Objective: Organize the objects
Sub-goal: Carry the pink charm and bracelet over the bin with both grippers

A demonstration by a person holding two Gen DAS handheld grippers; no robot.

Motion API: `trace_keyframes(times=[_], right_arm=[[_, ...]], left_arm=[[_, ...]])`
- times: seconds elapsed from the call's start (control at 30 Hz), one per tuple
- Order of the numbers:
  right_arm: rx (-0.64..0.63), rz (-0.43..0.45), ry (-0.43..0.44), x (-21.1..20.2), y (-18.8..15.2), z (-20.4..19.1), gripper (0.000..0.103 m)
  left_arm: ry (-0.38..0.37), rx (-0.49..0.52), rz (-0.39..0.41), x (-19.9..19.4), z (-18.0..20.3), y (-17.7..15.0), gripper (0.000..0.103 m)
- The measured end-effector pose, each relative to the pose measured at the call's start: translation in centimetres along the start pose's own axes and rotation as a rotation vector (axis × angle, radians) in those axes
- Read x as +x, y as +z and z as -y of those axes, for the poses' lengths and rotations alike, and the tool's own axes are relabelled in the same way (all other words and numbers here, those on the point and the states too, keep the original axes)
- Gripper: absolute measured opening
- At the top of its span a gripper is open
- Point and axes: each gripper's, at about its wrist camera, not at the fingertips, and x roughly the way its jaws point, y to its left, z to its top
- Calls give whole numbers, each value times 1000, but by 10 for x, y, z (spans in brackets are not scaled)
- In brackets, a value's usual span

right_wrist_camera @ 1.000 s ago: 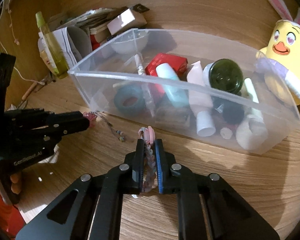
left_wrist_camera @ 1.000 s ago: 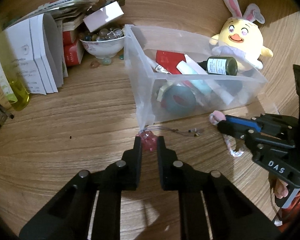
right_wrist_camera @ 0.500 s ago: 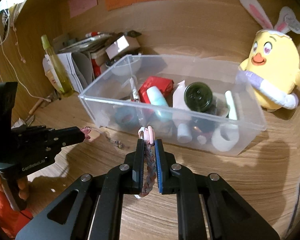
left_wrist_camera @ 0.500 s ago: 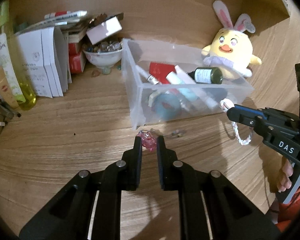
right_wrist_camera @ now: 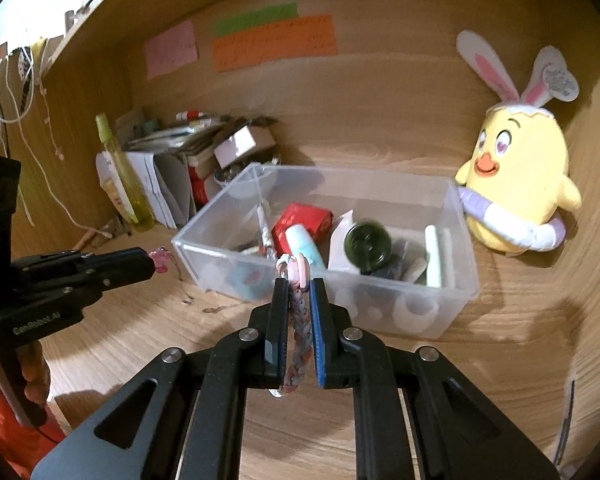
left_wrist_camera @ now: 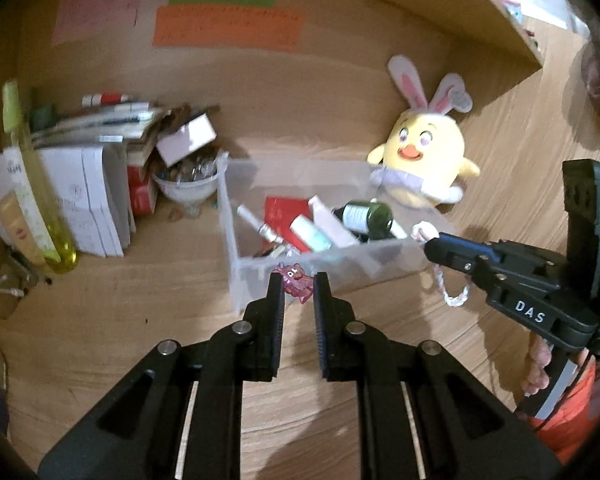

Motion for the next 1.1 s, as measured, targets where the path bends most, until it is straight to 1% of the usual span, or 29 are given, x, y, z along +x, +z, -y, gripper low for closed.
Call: trace_keyframes(times=[0.17,0.27,0.4,0.53,0.63,0.8,1.0,1.1], right_arm=[[-4,44,-7,-8,10,6,9],[-2,70,-9,-11,17,12,9],[2,99,-14,-14,27,23,9],[5,116,-22,-13,36,33,9],[-2,108,-27,-7,43,37,9],[-9,72,-45,15,47,42,9],[27,-7,-65,49,39,58,9],[28,-34,-75,60,36,62,9]], left_arm=[[1,10,44,-8,7,17,13],[-7,-4,59,-10,7,27,13],[3,-8,82,-13,9,42,13],[8,-6,108,-13,11,59,13],[11,-8,113,-8,12,69,13],[29,-10,88,16,12,76,13],[34,-24,-1,59,5,70,13],[40,-24,-42,78,3,65,13]])
